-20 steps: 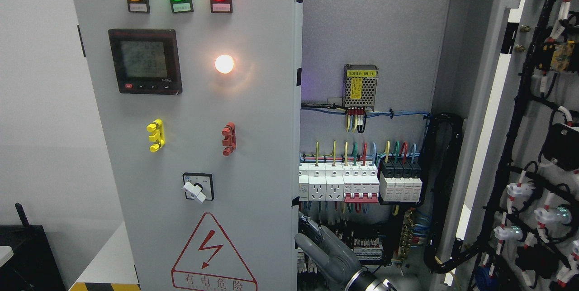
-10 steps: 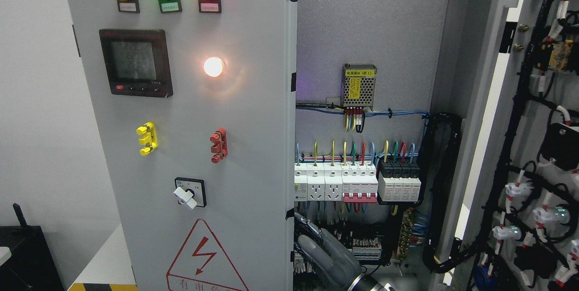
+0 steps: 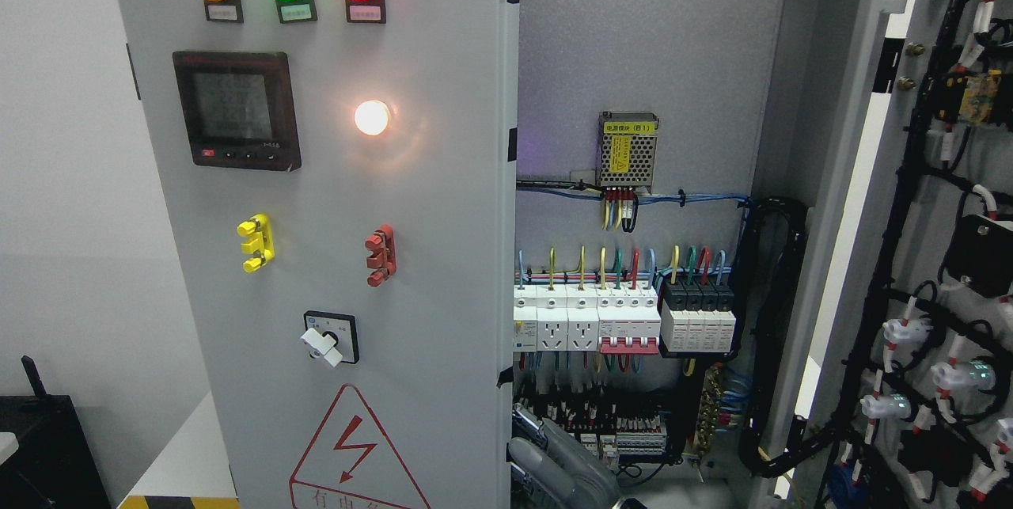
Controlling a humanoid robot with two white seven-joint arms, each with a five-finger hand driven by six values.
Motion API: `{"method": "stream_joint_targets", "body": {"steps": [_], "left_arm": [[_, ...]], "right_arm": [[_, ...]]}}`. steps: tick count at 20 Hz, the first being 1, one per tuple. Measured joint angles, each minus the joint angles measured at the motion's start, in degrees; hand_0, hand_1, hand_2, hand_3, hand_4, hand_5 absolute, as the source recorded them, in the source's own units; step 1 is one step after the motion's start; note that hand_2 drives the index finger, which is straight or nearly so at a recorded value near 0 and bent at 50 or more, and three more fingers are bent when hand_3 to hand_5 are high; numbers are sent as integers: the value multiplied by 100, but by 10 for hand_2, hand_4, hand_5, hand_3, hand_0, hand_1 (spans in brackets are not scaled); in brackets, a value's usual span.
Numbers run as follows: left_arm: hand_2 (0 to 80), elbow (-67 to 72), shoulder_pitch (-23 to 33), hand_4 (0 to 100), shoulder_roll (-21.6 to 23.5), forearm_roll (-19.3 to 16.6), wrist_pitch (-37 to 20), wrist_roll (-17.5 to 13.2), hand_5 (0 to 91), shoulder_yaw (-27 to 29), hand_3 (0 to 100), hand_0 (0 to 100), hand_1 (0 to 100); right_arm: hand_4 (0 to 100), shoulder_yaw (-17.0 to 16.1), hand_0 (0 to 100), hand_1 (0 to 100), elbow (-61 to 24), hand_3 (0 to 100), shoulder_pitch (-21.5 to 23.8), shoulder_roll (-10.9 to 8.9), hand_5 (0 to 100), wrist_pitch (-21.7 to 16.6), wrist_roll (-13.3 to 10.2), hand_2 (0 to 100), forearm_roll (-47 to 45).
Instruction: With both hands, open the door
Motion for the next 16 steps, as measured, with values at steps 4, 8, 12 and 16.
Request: {"method": "stream_joint_targets", "body": {"steps": [4,8,12,16], "left_arm": [[0,0,0,0,0,0,0,-8,0,0,0,120,389],[0,0,0,0,-1,0,0,-17,0,0,0,120,389],[0,0,0,0,-1,0,0,-9,0,0,0,120,389],[0,0,0,0,-1,0,0,-1,0,0,0,120,389]], "right_arm": [[0,95,120,389,-54,0,-3,-9,0,1,118,0,-21],[0,207,120,389,-139,0,-3,-15,0,0,475,0,-30],[0,329,120,389,-239,0,-3,-18,0,0,610,0,-64],[0,454,120,389,-329,0,-12,-18,0,1,641,0,-177]]}}
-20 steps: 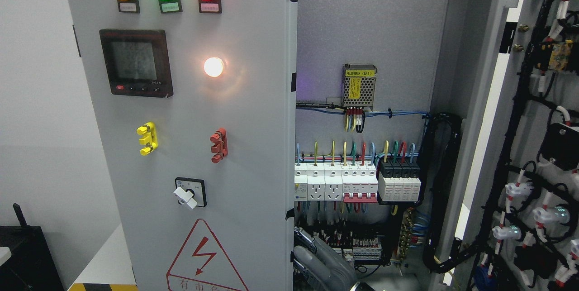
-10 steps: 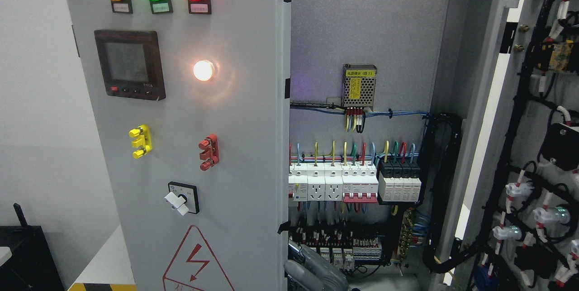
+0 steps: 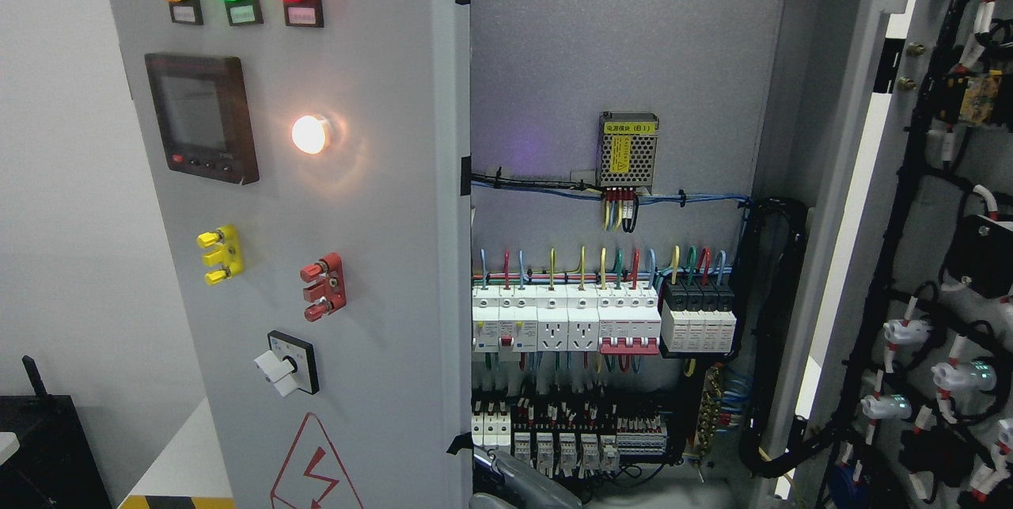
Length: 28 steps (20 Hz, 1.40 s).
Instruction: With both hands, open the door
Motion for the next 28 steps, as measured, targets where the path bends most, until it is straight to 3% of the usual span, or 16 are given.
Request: {"method": "stream_joint_targets", "body": {"steps": [6,14,21,28], "left_arm": [[0,0,0,0,0,0,0,1,0,0,0,120,389],[0,0,0,0,0,0,0,4,0,0,0,120,389],[0,0,0,0,1,0,0,10,0,0,0,120,389],[0,0,0,0,0,0,0,27,0,0,0,120,389]], "right_arm": [[0,262,120,389,-150,0,-4,14,0,45,10,0,-78],[0,593,120,389,-374,0,-10,99,0,387,20,0,-108],[0,884,120,389,-538,0,-38,259,0,602,42,0,-112],[0,1084,120,389,-625,0,-138,608,0,993,-23,0,-94]]}}
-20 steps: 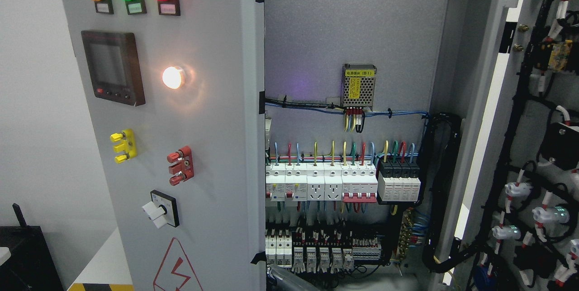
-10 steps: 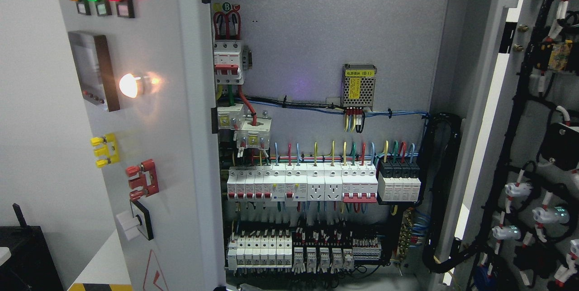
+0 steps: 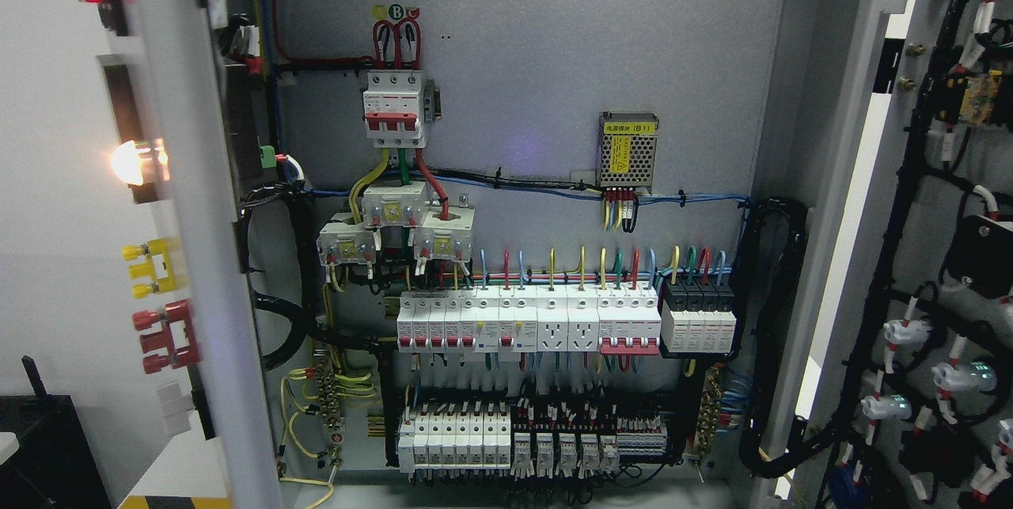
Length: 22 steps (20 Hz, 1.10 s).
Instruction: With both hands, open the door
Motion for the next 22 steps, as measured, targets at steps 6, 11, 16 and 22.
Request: {"method": "stream_joint_targets", "body": {"steps": [6,11,16,22], "left_arm": [[0,0,0,0,0,0,0,-136,0,0,0,120,389],[0,-1,-82,0,30,0,16,-798,0,0,0,120,389],[0,0,-217,0,19,0,35,-988,0,0,0,120,389],[0,0,-283,0,9,0,15,-1023,0,0,0,120,389]], "right_arm": [[0,166,120,389,-30,0,-51,267,0,114,-81,0,41],[0,306,120,389,-37,0,-73,409,0,123,-147,0,63],[0,438,120,389,-27,0,-124,507,0,126,-150,0,122],[0,552,120,389,21,0,-188,573,0,127,-150,0,219]]}}
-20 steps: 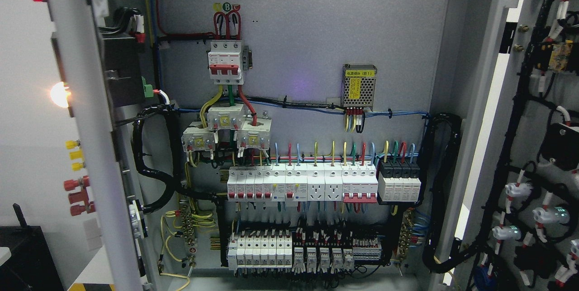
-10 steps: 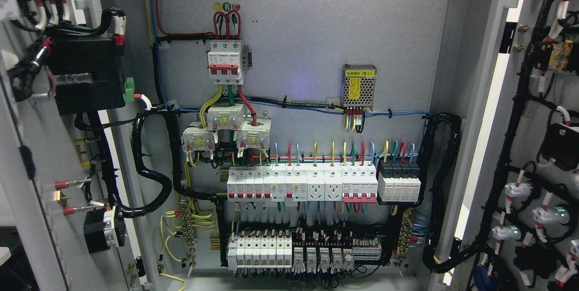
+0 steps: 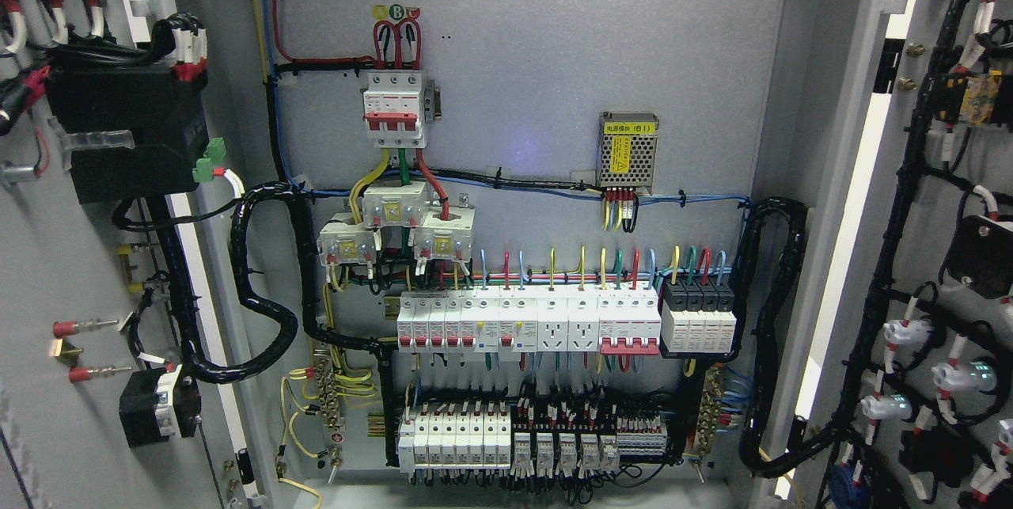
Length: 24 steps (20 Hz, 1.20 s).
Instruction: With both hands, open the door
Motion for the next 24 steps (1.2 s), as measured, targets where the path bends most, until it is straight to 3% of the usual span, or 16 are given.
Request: {"method": "stream_joint_targets", "body": {"steps": [5,9,12,15,21,24], "left_arm": [[0,0,-20,0,-6,0,-13,-4,0,0,0,120,389],[0,0,-27,0,-9,0,-14,-6,0,0,0,120,389],[0,-49,-18,0,-11,0,-30,-27,0,0,0,120,389],[0,-408,312,0,-10,0,-59,-8,0,-61,0,120,389],[0,-2549,1664,0,174,0,-19,23,0,-382,0,120,389],[0,-3970,2456,0,399,0,-711,-2,0,-597,0,120,389]], "right_arm": [[0,-96,120,389,82,0,3,2,0,-7,-71,0,27],[0,-316,120,389,134,0,154,-88,0,-143,-568,0,36],[0,-450,120,389,155,0,389,-231,0,-646,-932,0,34],[0,-573,120,389,151,0,700,-416,0,-1190,-1097,0,35],[0,-933,120,389,-40,0,1470,-871,0,-2208,-1294,0,36],[0,-1143,120,389,-271,0,2024,-1136,0,-2851,-1300,0,37]]}}
